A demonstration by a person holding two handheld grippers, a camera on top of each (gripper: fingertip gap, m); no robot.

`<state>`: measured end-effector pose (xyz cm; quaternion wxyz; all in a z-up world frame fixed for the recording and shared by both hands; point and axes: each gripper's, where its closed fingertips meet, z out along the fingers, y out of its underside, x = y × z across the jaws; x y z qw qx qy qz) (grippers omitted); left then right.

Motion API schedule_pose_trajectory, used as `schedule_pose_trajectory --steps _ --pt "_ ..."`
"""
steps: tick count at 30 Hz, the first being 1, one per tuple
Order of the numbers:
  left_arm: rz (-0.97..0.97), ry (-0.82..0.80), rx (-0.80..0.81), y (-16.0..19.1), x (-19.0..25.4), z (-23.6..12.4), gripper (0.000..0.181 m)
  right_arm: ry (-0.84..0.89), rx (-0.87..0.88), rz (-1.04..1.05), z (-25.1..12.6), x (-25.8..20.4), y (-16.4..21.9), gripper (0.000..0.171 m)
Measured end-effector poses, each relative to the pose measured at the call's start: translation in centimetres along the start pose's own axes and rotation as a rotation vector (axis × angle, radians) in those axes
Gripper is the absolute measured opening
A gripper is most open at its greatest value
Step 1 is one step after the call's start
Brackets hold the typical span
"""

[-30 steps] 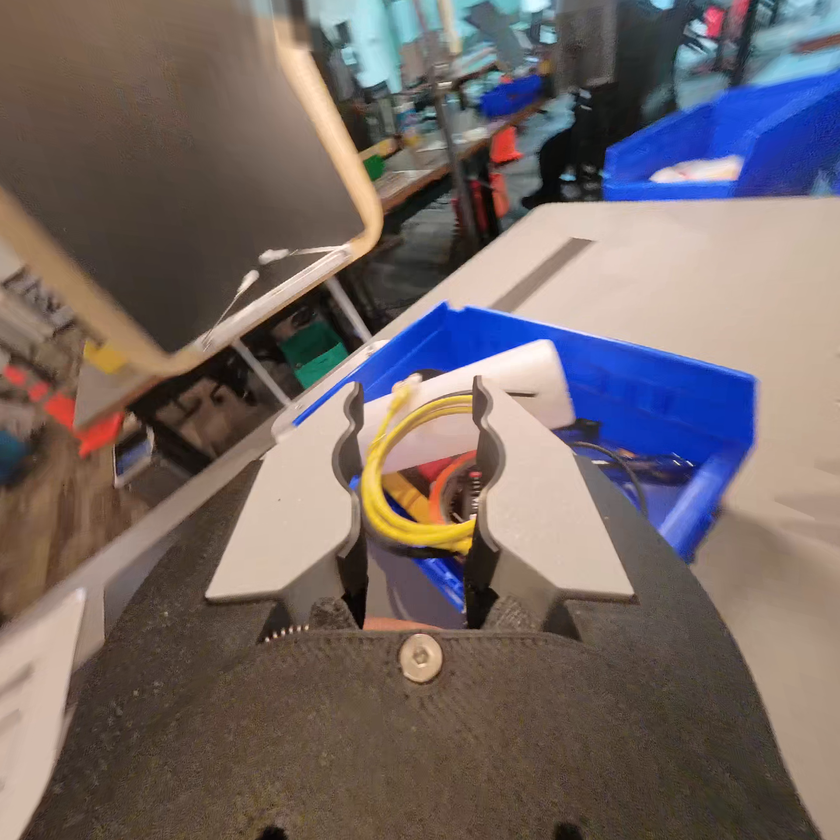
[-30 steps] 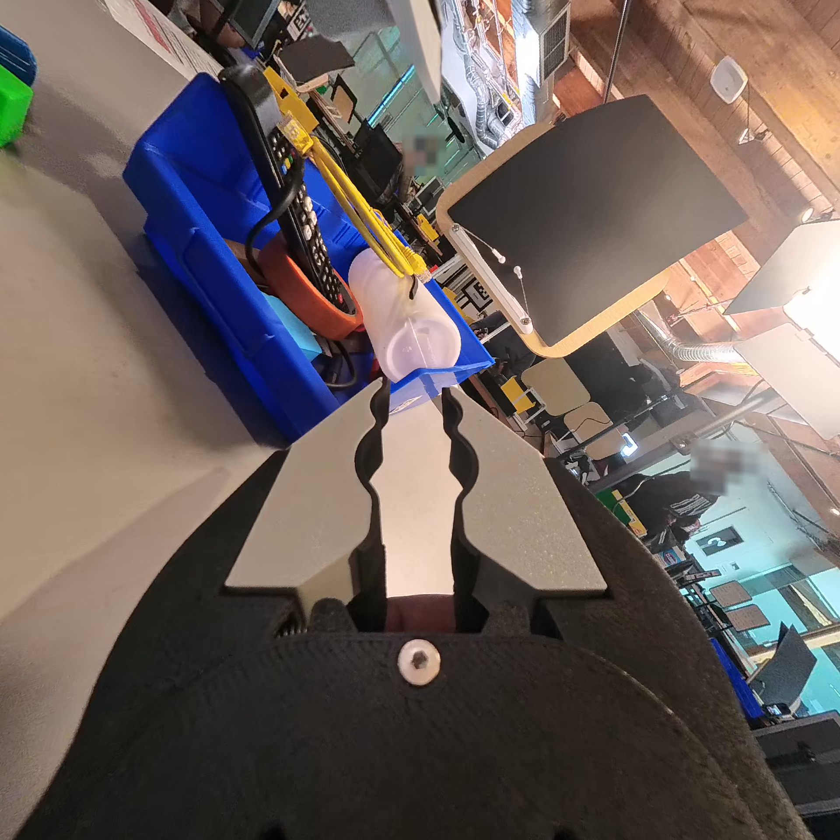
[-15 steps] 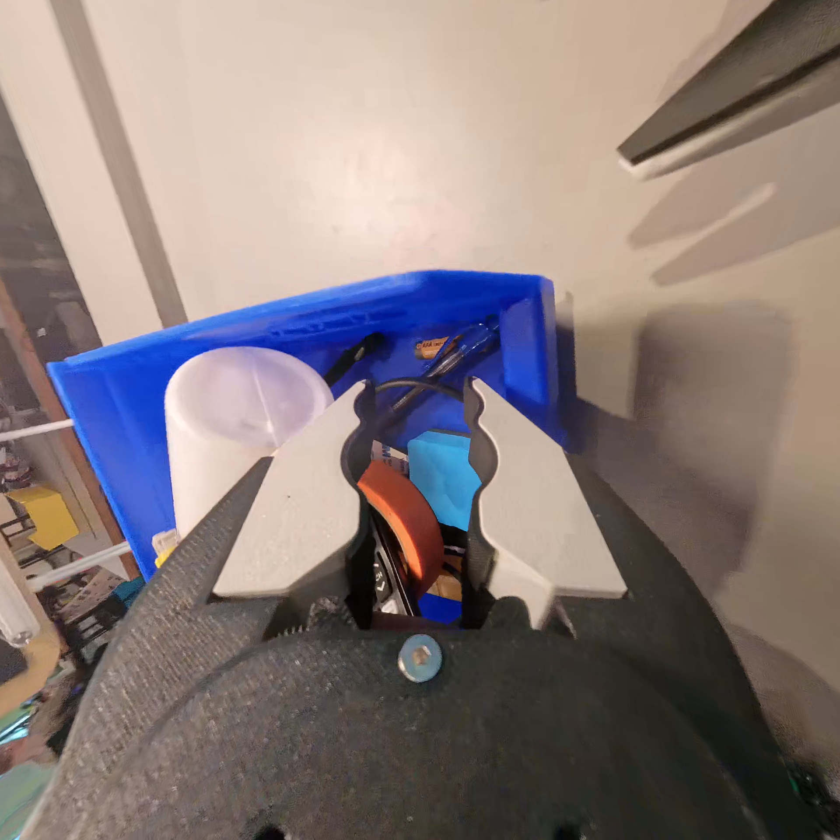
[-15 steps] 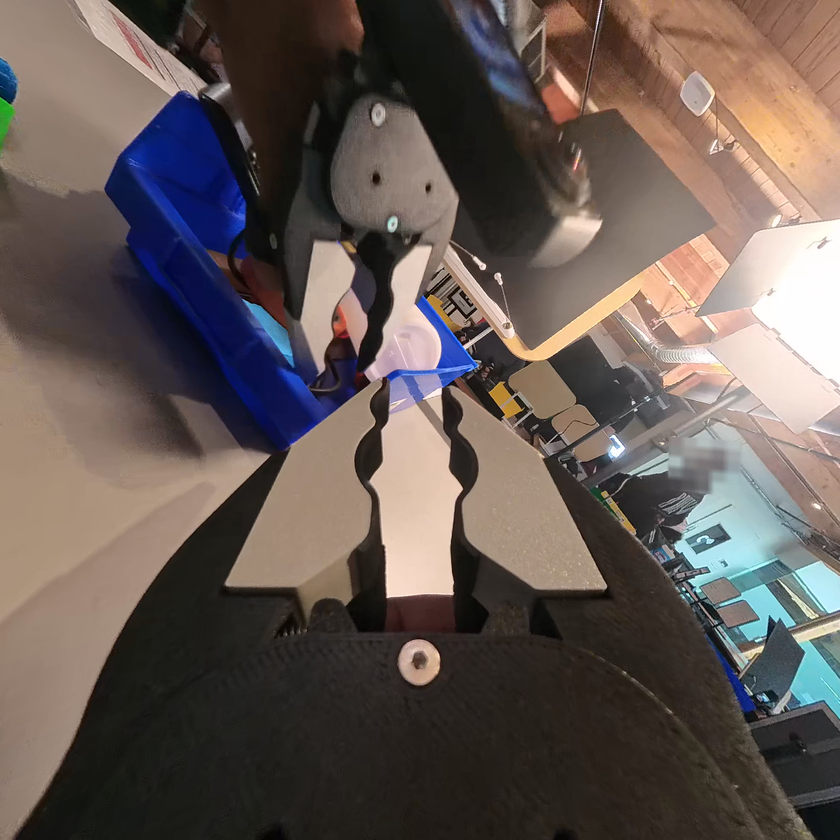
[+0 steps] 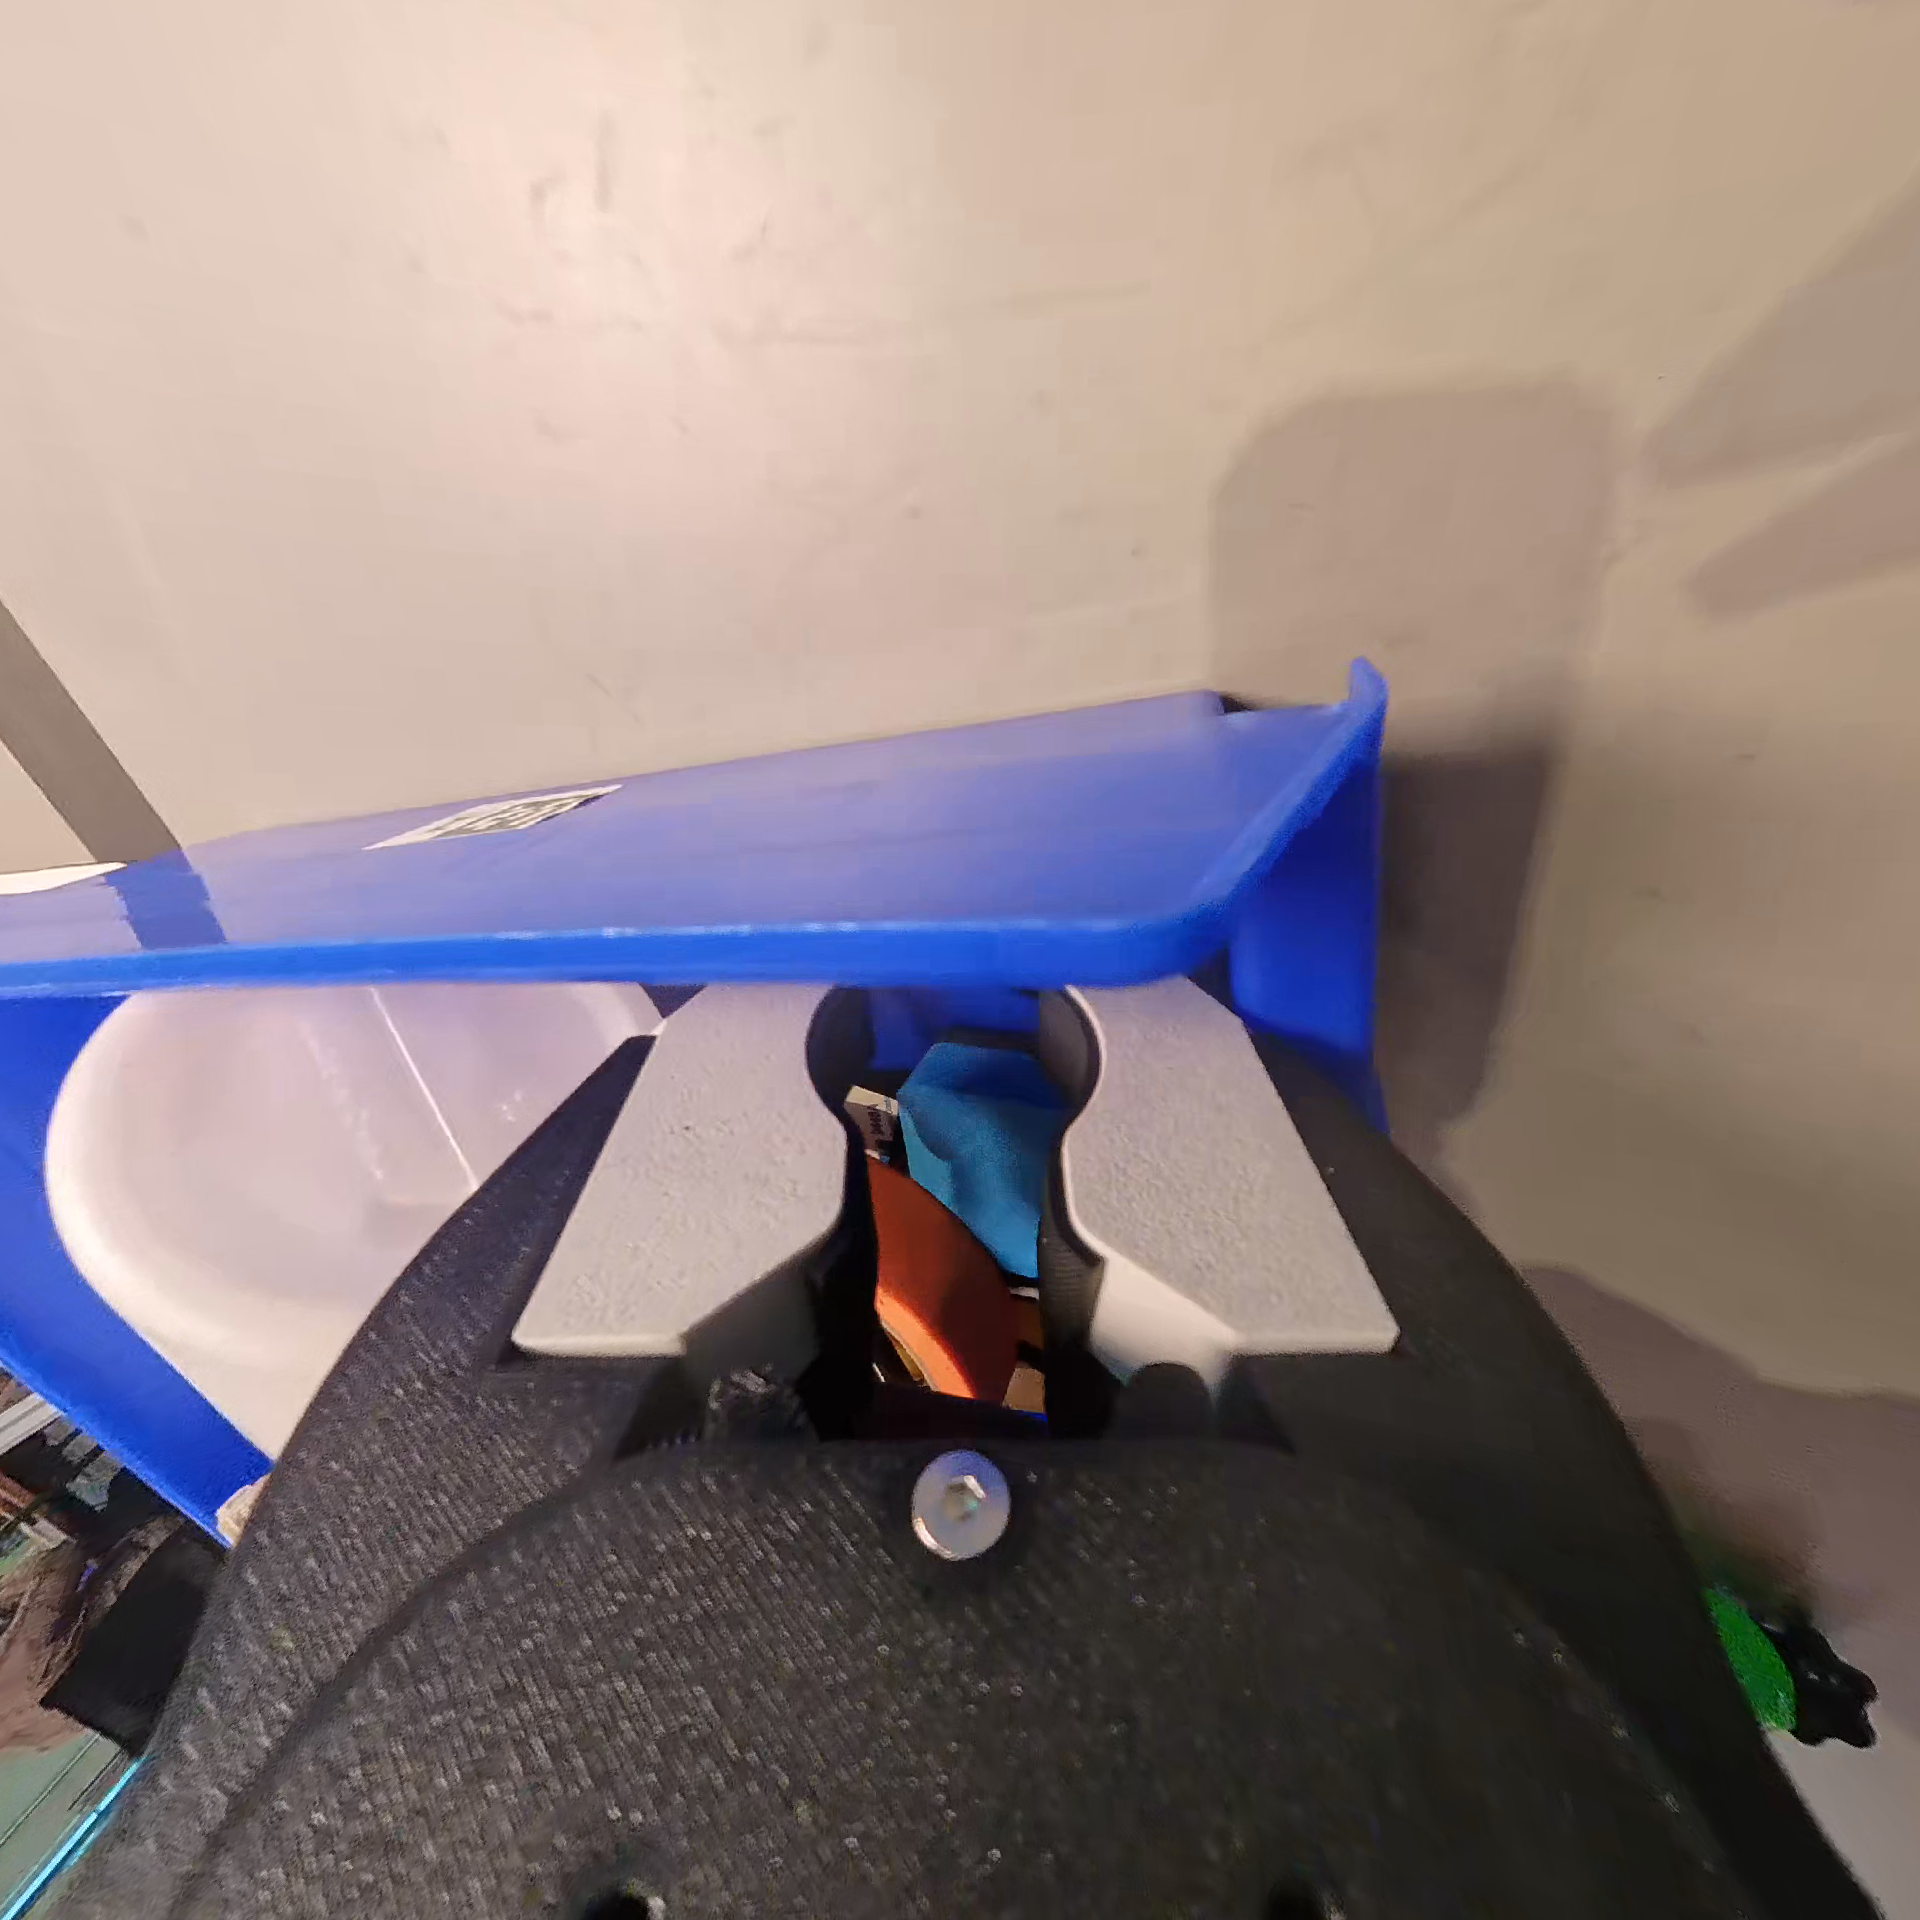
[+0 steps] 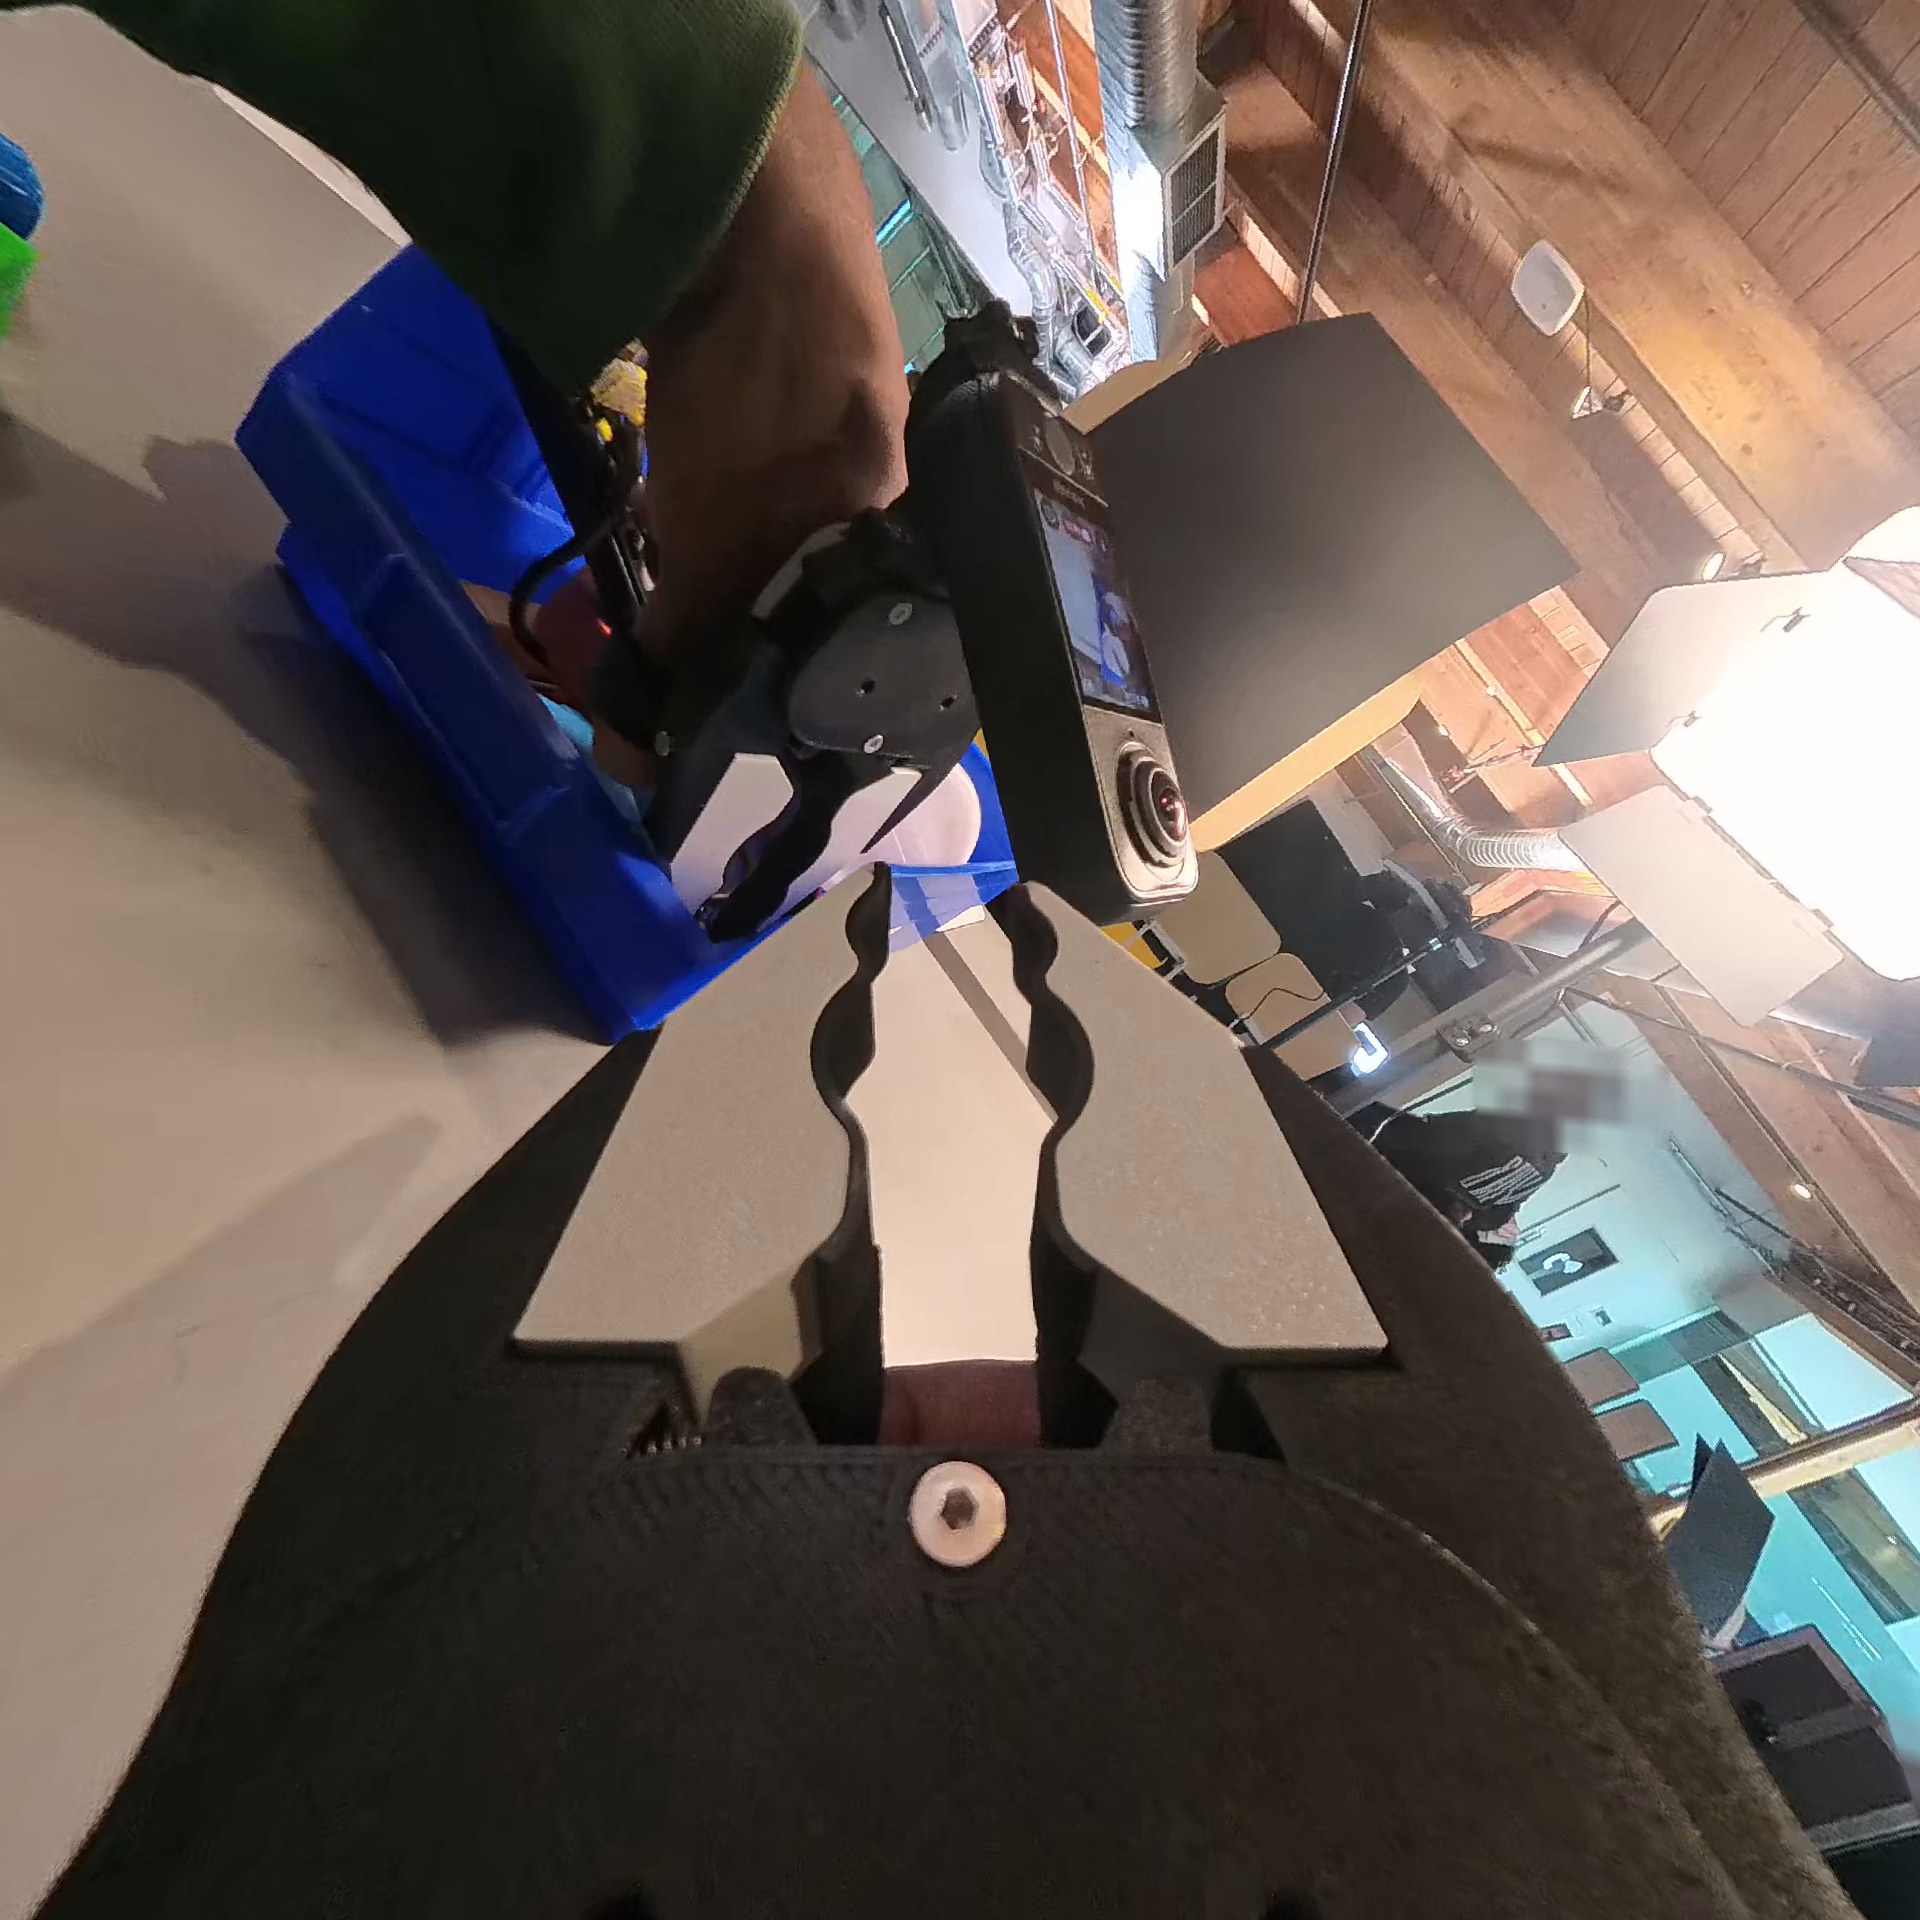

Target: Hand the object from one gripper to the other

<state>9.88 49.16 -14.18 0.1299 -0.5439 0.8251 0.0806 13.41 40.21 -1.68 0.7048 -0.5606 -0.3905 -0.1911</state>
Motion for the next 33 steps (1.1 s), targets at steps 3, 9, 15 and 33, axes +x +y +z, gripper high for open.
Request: schedule_pose_trajectory --steps 3,9,15,33 --pt "-0.01 -0.015 -0.002 0.2 -0.1 0.0 0.024 0.002 0.004 -0.006 -0.1 0.0 -0.1 0.024" --pt "-0.056 -0.14 0.069 0.4 -0.6 -1.7 0.019 0.009 0.001 -0.009 -0.2 0.2 0.1 0.024" --pt "-0.235 -0.33 0.48 -1.8 -2.1 -8.9 0.012 0.007 -0.005 0.0 0.0 0.0 0.3 0.024" --pt "-0.904 -0.518 1.67 2.8 7.1 -24.7 0.01 0.052 0.44 0.807 -3.5 3.5 -9.1 0.026"
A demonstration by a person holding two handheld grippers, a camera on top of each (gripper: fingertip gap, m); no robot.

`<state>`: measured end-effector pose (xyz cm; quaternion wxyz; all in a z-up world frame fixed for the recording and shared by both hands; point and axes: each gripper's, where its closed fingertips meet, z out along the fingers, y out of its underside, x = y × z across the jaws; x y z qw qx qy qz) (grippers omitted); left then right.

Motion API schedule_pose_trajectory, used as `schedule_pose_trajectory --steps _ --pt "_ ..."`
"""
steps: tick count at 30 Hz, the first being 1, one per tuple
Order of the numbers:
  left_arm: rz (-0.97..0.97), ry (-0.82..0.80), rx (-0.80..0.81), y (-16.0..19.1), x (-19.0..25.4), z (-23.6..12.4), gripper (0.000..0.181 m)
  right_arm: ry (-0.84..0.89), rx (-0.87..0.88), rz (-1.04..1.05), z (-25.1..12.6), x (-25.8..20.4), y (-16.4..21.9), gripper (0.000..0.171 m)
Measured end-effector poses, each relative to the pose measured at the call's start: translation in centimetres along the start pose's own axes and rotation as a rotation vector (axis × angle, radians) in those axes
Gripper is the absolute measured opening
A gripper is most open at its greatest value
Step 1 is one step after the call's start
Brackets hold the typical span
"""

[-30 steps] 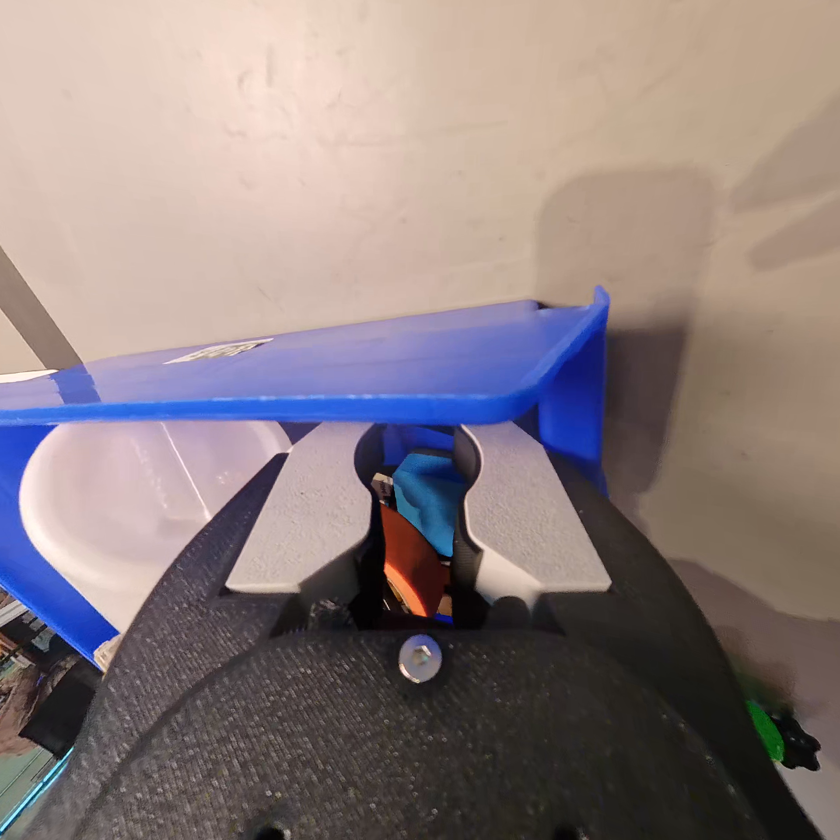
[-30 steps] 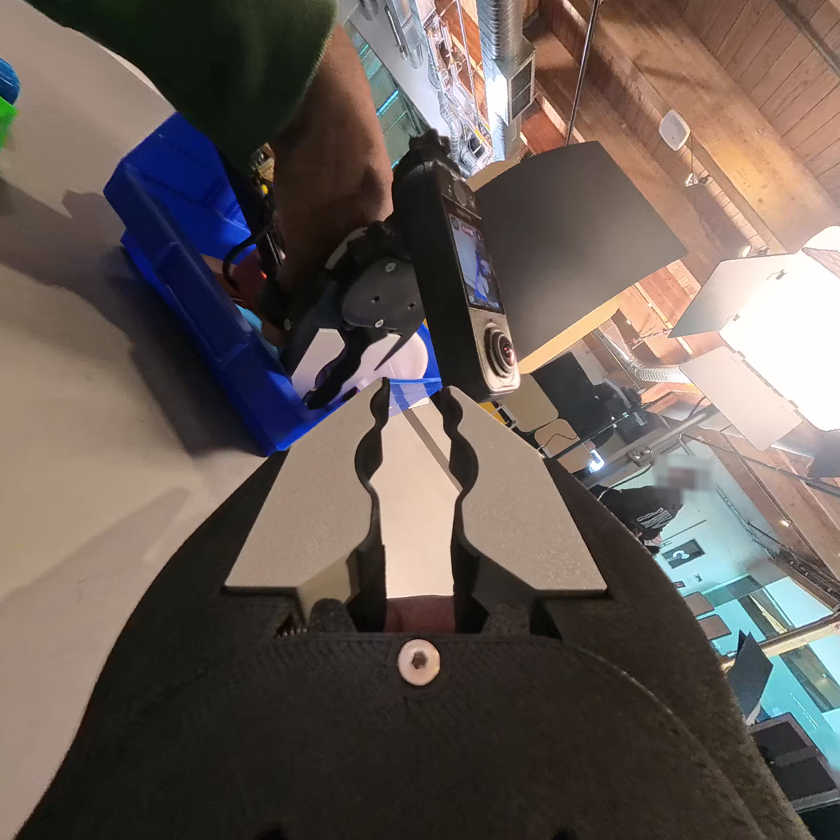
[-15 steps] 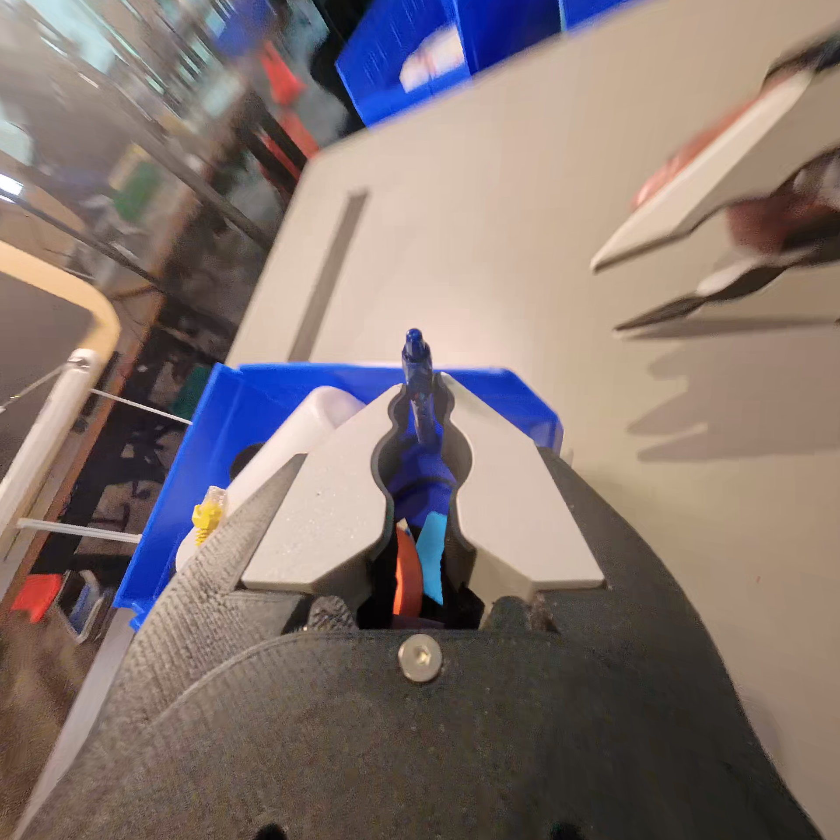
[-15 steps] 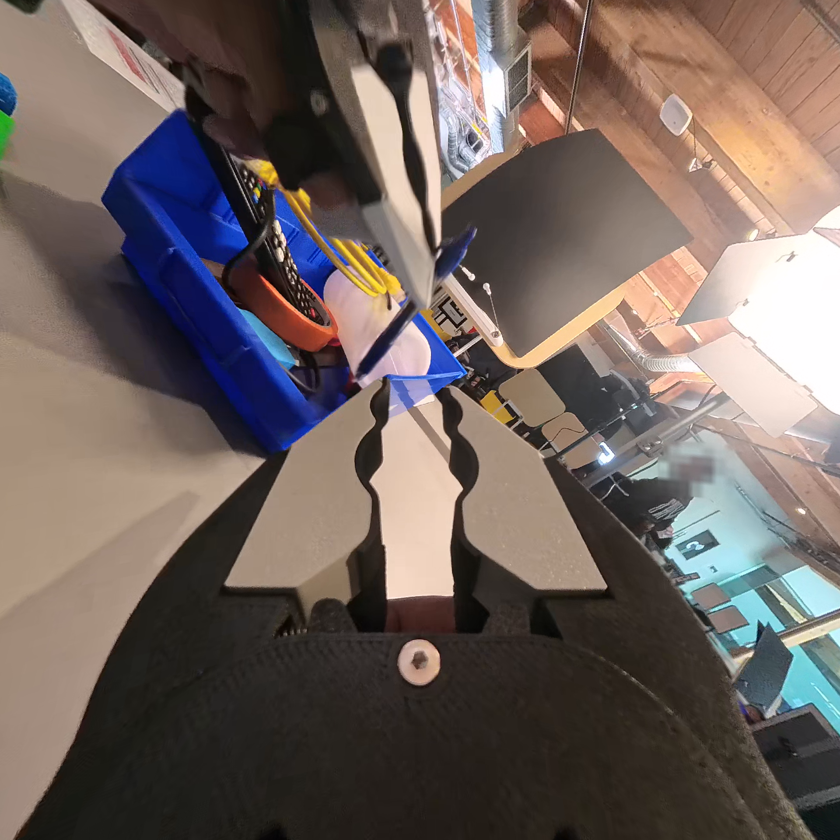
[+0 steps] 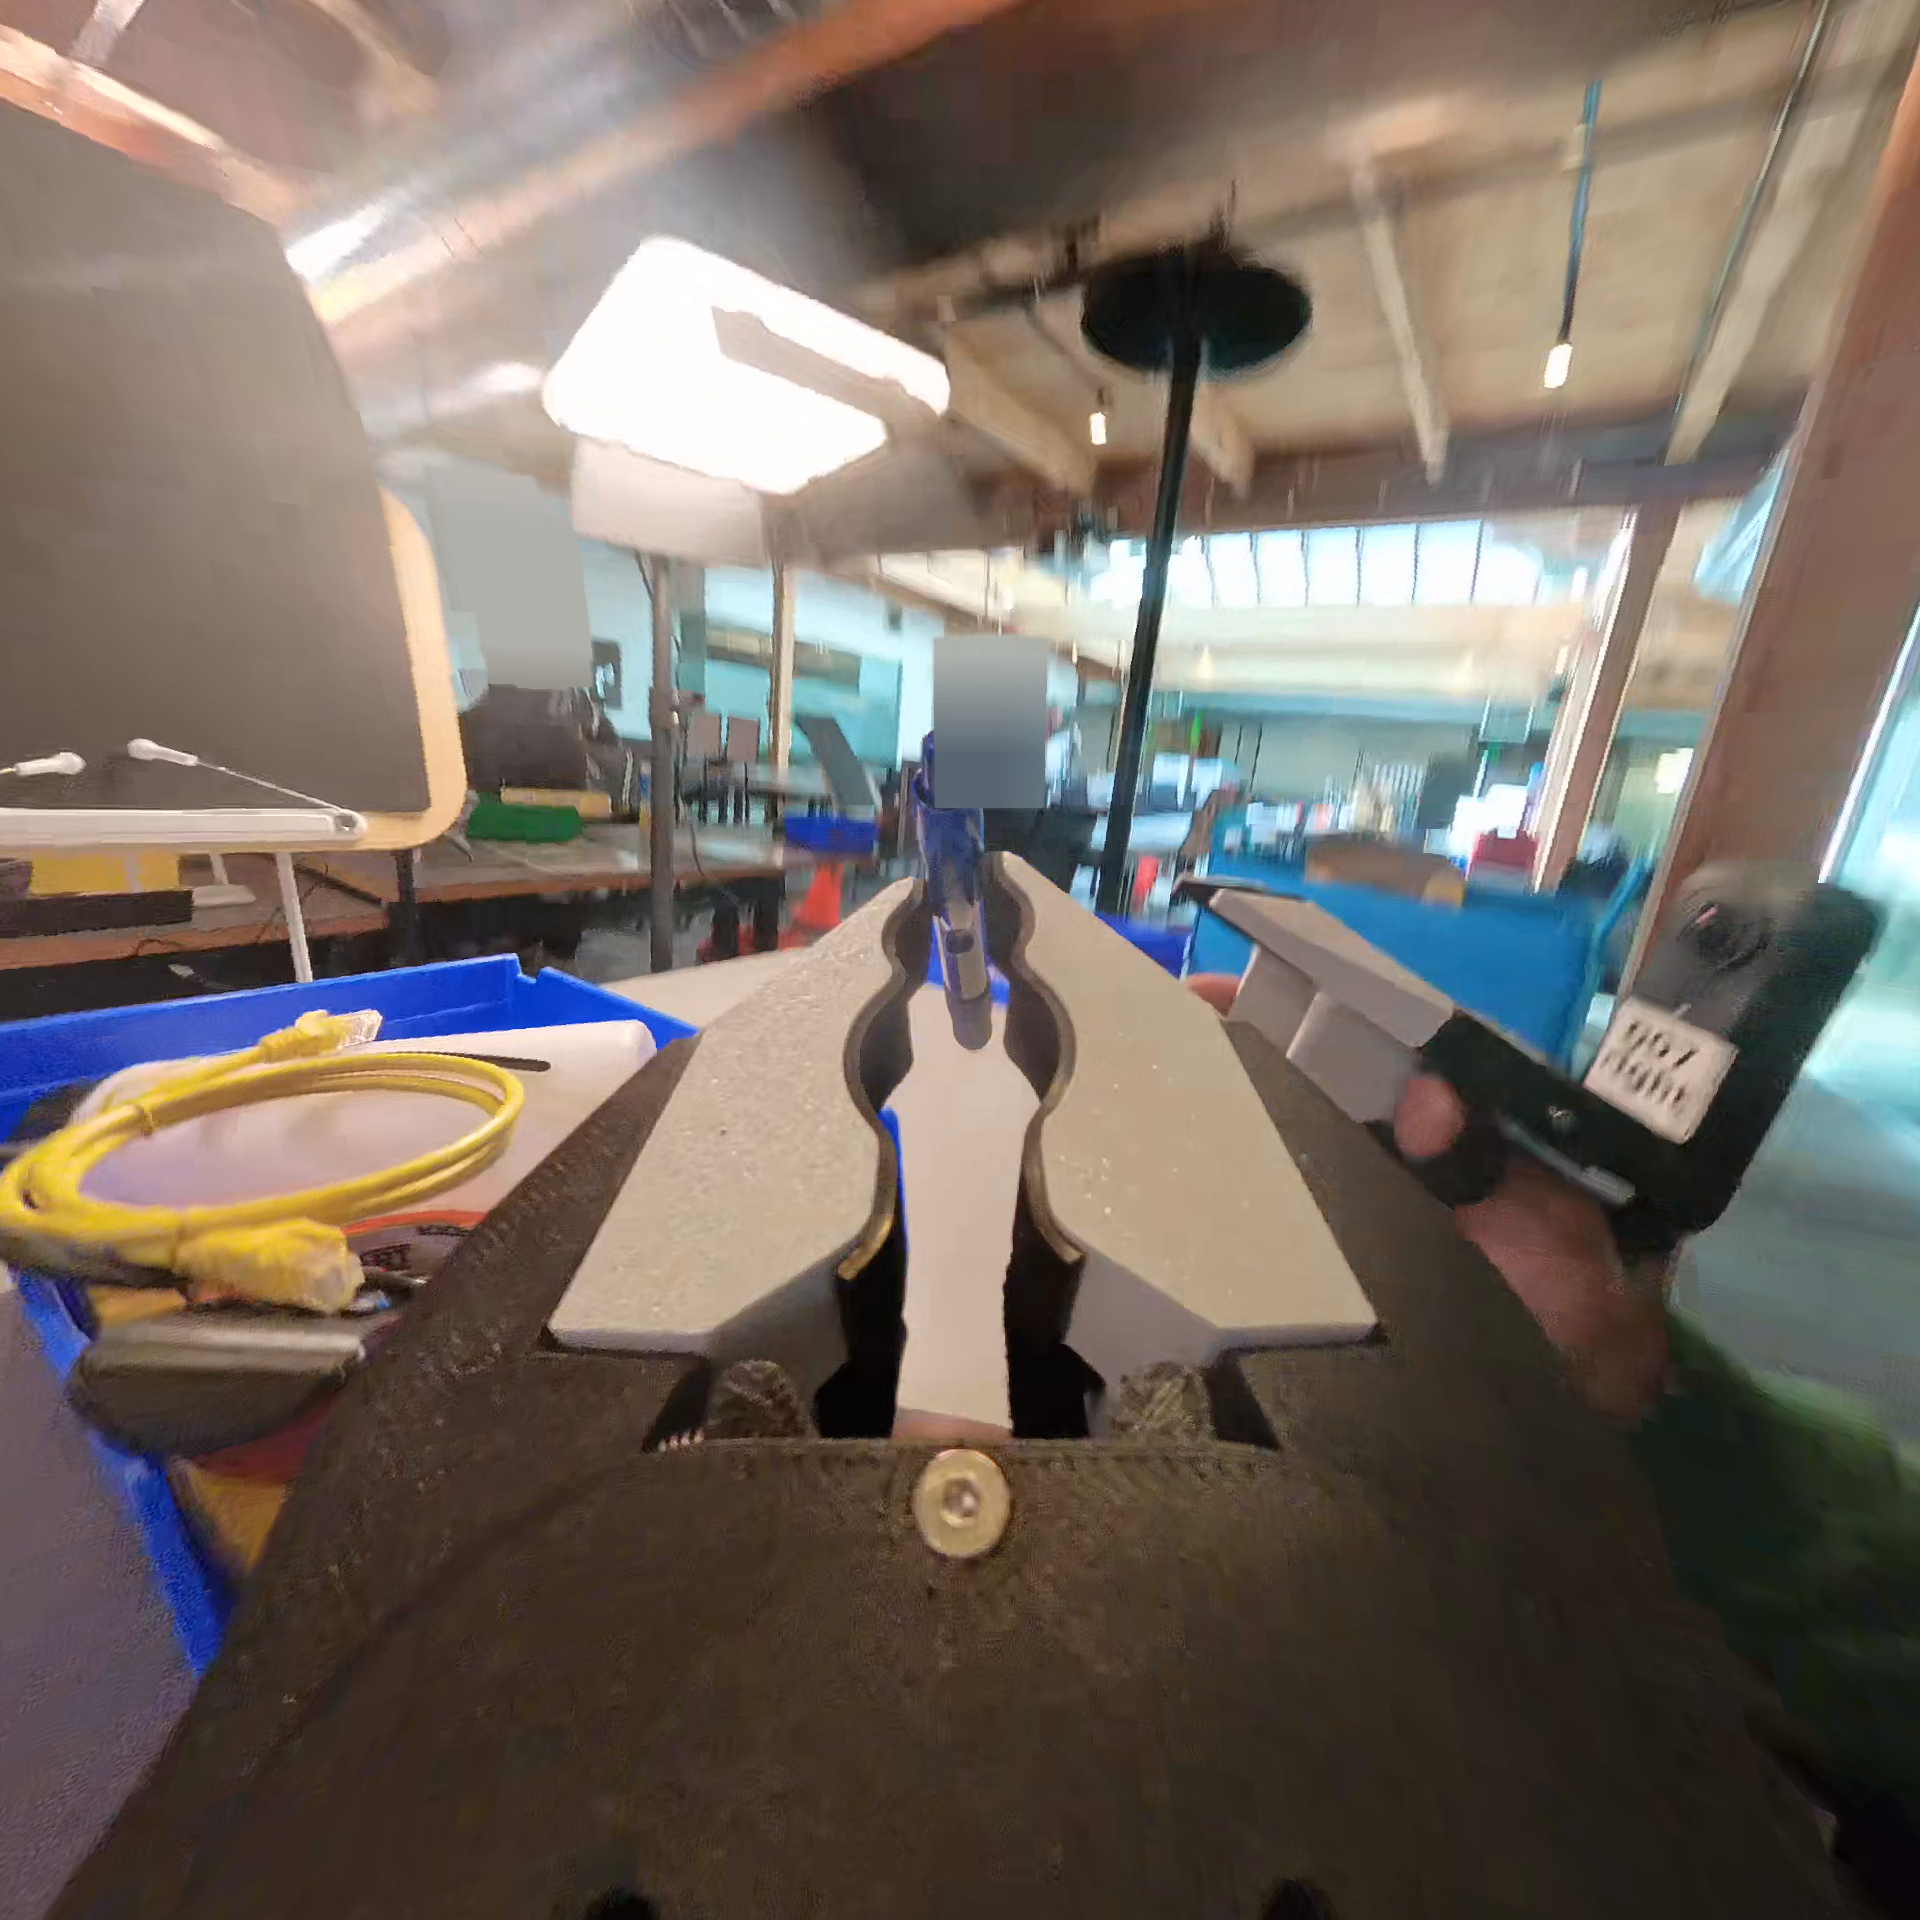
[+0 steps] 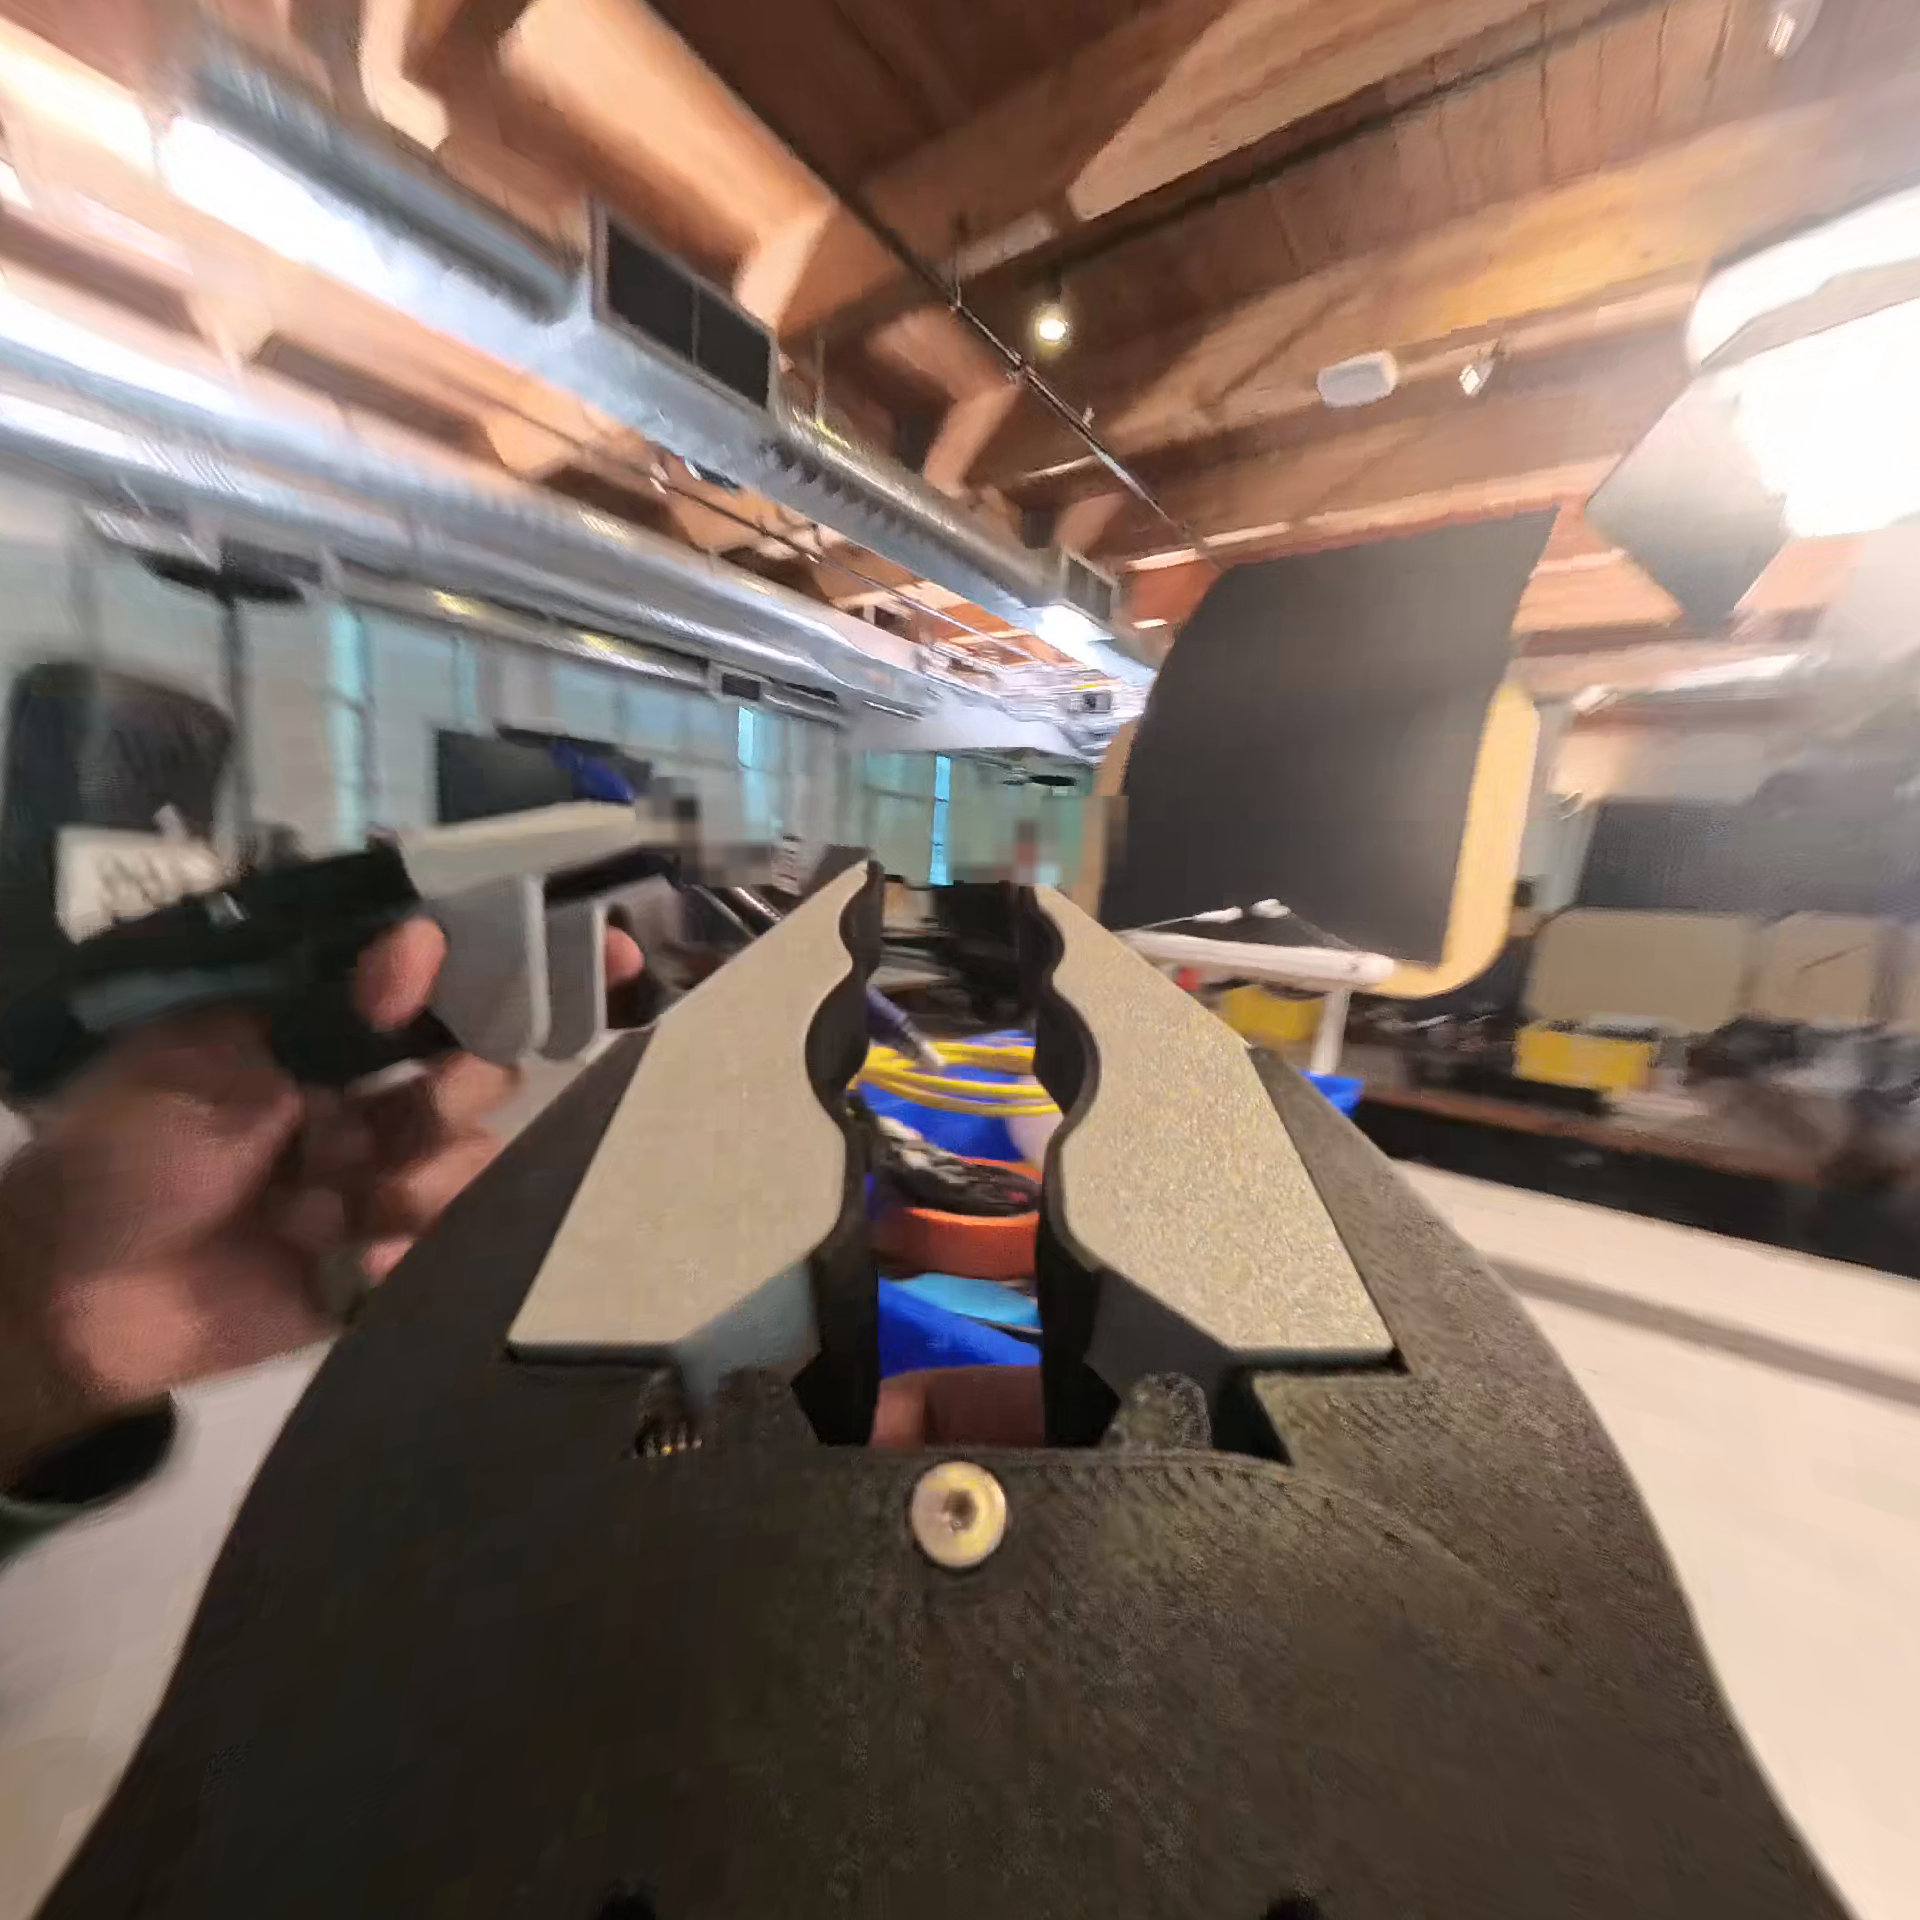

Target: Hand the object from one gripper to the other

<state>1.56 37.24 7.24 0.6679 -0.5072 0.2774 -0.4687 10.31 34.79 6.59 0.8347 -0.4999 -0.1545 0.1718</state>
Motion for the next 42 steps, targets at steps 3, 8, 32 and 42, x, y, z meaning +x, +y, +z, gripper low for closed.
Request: schedule_pose_trajectory --steps 3,8,32,42 --pt "-0.129 -0.02 0.181 -0.8 -0.4 -2.5 0.01 -0.051 -0.012 0.25 -0.3 -1.2 1.0 0.027" --pt "-0.18 -0.003 0.353 -2.9 -0.3 -4.2 0.011 -0.169 -0.099 0.497 0.0 -3.6 2.9 0.03" --pt "-0.314 0.166 0.434 -1.9 3.8 -2.7 0.011 -0.318 -0.012 0.858 2.3 -6.8 1.8 0.045" --pt "-0.385 0.204 0.452 -2.0 3.5 -3.0 0.011 -0.387 -0.054 0.812 2.3 -8.8 1.9 0.042"
